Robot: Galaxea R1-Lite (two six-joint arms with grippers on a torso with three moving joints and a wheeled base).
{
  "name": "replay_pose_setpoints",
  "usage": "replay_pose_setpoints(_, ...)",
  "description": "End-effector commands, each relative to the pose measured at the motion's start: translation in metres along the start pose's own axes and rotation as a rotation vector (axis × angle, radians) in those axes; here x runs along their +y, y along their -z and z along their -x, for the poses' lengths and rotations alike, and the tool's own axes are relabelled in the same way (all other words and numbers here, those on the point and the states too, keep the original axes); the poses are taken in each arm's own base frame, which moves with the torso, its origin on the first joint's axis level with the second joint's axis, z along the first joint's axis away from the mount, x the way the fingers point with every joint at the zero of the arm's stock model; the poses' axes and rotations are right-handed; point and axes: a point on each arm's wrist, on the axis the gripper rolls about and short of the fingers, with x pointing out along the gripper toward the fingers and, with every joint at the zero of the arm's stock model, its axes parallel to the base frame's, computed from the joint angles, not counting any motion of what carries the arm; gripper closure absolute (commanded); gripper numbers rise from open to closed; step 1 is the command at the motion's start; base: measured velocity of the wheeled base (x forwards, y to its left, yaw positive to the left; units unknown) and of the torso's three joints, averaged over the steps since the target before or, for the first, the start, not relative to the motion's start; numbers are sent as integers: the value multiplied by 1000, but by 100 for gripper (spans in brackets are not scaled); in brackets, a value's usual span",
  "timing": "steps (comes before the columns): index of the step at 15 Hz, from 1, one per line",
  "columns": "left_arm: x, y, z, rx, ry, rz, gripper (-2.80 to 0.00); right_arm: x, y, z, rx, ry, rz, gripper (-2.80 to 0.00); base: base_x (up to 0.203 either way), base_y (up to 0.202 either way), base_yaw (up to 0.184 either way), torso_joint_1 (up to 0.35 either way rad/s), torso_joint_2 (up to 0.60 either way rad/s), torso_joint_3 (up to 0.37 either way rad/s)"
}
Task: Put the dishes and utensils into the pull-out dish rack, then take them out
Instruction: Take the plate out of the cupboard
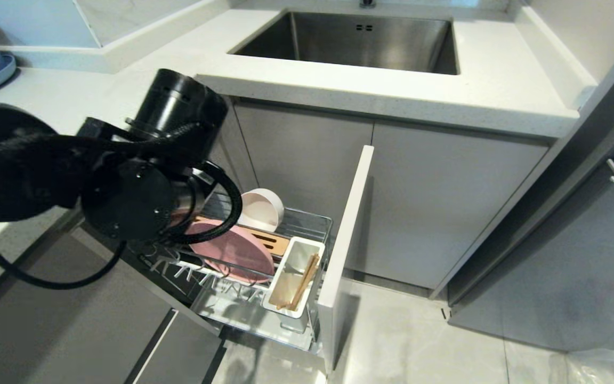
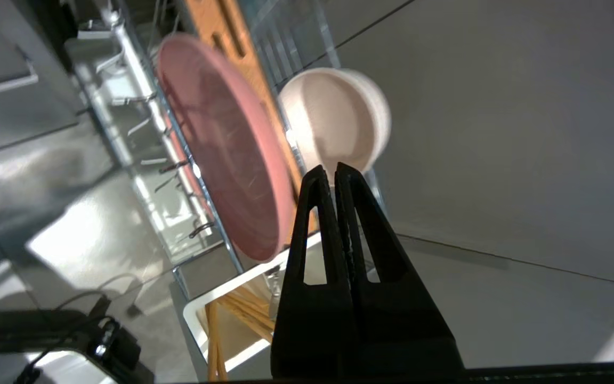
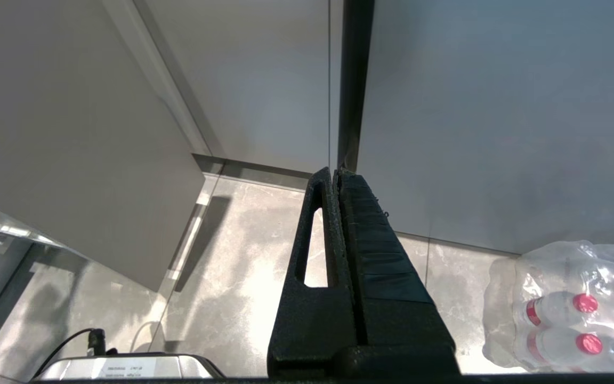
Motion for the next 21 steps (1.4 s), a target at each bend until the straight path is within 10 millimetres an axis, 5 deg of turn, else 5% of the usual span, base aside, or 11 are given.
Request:
replay_pose_setpoints(1, 0, 19, -24, 5, -60, -21, 0, 0, 0, 0, 2, 0, 0, 0, 0, 0, 0, 0, 0, 0)
replay_pose_setpoints(6, -3, 23, -38, 41, -80, 12, 0, 0, 0, 0, 2, 0, 0, 0, 0, 0, 0, 0, 0, 0)
replay_pose_setpoints(7, -2, 24, -39, 41, -86, 8, -217, 0, 0, 0, 2, 0, 0, 0, 0, 0, 0, 0, 0, 0)
replay_pose_setpoints(8, -2, 22, -41, 35, -92, 11, -280, 0, 0, 0, 2, 0, 0, 0, 0, 0, 0, 0, 0, 0)
replay_pose_setpoints(15, 6, 21, -46, 141, -144, 3, -280, 0, 0, 0, 2, 0, 0, 0, 0, 0, 0, 0, 0, 0)
replay_pose_setpoints(21, 13, 33, -88, 142, -243, 10, -280, 0, 0, 0, 2, 0, 0, 0, 0, 0, 0, 0, 0, 0)
